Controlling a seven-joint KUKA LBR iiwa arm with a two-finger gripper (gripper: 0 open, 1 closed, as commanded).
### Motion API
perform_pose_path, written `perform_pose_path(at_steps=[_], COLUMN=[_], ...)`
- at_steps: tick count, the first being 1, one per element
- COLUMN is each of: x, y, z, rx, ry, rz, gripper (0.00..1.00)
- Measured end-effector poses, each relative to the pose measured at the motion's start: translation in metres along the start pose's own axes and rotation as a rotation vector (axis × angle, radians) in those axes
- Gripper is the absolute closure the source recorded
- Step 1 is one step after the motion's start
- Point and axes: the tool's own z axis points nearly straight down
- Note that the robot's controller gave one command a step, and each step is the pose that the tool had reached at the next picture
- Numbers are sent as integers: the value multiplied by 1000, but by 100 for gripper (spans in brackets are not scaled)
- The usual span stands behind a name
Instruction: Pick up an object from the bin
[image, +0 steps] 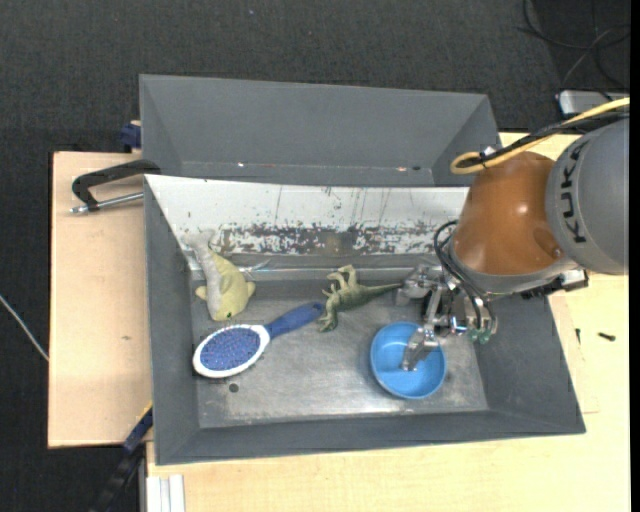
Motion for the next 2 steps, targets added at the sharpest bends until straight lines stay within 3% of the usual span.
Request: perform_pose_path(at_steps=[1, 2], x=[13, 12], y=[-2, -1], z=[29, 28], rx=[0, 0], ry=[-1, -1], rz=[98, 97], gripper=[0, 0])
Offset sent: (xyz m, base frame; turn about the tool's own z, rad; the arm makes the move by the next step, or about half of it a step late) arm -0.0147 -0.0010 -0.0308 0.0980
